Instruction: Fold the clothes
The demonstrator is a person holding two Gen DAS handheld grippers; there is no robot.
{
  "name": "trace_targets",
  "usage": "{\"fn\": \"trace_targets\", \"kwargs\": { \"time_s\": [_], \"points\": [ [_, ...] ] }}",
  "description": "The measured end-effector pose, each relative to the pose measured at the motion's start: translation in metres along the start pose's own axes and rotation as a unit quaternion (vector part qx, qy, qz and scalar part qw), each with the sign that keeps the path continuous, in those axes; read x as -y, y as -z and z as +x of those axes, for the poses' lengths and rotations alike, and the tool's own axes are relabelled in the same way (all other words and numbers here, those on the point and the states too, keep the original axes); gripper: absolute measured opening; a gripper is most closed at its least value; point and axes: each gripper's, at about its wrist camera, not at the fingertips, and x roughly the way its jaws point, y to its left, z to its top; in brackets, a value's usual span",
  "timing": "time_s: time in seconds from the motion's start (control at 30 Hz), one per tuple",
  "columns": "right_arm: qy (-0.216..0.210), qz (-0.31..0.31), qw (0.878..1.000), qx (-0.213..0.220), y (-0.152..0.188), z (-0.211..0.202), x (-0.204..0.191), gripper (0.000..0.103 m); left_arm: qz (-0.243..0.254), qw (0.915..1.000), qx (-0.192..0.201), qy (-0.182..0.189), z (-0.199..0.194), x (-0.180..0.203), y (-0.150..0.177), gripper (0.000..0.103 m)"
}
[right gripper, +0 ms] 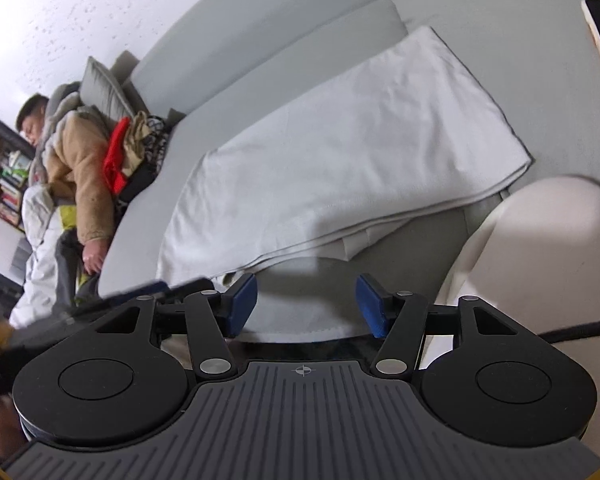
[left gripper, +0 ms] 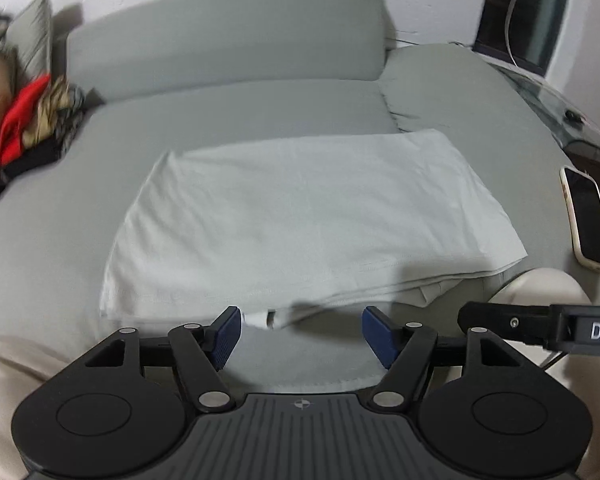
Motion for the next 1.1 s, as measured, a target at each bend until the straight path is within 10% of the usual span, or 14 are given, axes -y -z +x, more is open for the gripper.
{"fn": "trace_targets", "kwargs": {
  "time_s": [0.13, 0.27, 0.43, 0.57, 0.9, 1.1],
  "points": [
    [0.002, 0.020, 1.000, 0.022, -0.001, 0.002, 0.002, 0.081, -0.008, 0.9997, -0.005, 0.021, 0.008, -0.008, 0.011, 0.062],
    [0.026, -0.030, 0.998, 0.045, -0.007, 0.007, -0.007, 0.052, -0.027, 0.9987, 0.035, 0.027, 0.005, -0.019, 0.010, 0.060],
    [0.073, -0.111, 0.989, 0.066, -0.045, 0.043, -0.025, 0.051, 0.003, 0.9922, 0.122, -0.026, 0.014, -0.024, -0.028, 0.052],
    [0.099, -0.124, 0.986, 0.058, -0.067, 0.078, -0.026, 0.053, -0.032, 0.9949, 0.082, -0.050, 0.059, -0.036, -0.043, 0.033],
    [0.144, -0.037, 0.989, -0.021, -0.023, 0.050, 0.021, 0.048, -0.020, 0.9994, -0.023, -0.016, 0.052, -0.029, 0.002, 0.035],
    [0.078, 0.017, 0.997, 0.023, 0.000, 0.017, 0.032, 0.066, -0.008, 0.9986, 0.045, 0.025, 0.026, -0.021, 0.022, 0.053]
  ]
}}
